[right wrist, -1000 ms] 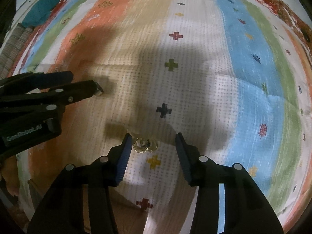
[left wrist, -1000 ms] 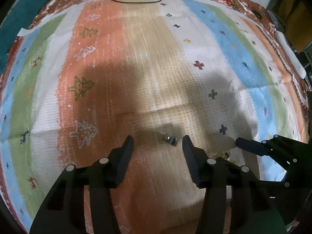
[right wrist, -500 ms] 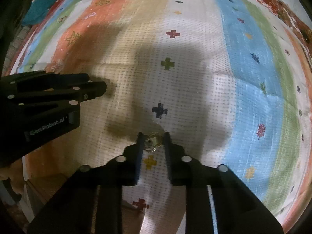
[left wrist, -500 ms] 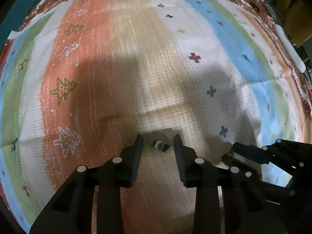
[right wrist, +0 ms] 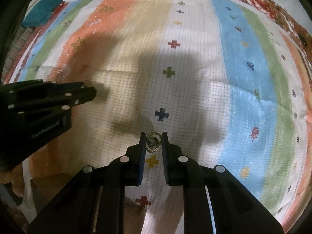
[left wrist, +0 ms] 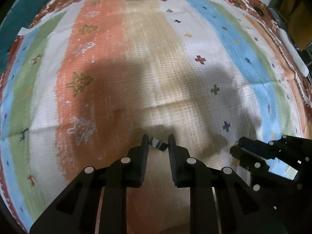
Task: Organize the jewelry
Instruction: 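Grasp the silver ring with the left tool while the right grasps the gold charm, then lift the ring and charm and carry them over the silver tin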
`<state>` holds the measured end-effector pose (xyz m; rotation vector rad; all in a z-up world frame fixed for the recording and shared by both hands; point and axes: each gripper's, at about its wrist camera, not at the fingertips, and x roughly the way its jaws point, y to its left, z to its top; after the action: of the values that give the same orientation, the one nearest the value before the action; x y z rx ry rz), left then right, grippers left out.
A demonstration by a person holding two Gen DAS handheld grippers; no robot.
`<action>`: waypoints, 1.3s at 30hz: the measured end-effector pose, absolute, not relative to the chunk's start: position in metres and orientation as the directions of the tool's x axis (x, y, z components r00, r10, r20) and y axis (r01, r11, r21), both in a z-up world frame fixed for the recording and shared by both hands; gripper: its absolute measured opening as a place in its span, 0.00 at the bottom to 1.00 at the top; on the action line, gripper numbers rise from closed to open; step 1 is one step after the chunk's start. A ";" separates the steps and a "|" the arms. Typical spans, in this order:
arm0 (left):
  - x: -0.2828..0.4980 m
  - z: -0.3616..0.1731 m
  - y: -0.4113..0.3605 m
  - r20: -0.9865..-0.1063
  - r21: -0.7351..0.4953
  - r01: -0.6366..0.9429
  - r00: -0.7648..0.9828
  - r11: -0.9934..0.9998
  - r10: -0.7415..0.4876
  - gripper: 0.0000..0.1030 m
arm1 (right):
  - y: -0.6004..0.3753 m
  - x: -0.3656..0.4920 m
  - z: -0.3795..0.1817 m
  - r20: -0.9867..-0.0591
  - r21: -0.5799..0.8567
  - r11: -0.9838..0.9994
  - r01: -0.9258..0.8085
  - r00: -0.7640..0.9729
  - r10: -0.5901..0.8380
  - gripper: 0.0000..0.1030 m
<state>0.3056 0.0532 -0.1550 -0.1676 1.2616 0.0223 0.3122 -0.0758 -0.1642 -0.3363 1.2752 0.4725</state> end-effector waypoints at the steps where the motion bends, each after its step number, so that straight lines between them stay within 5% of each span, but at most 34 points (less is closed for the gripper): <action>1: 0.302 -0.153 0.054 -0.949 -0.110 -0.113 0.309 0.988 -0.070 0.19 | -0.076 0.311 -0.163 -0.964 0.016 0.857 -0.515 0.221 0.151 0.16; 39: 0.196 -0.056 0.021 -0.864 -0.094 -0.108 0.503 0.990 -0.028 0.19 | -0.095 0.236 -0.086 -0.885 0.022 0.863 -0.504 0.392 0.251 0.16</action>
<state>0.1963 0.0210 -0.0558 -0.1425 1.0438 0.0484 0.2365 -0.0950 -0.0861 -0.2677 1.0663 0.4867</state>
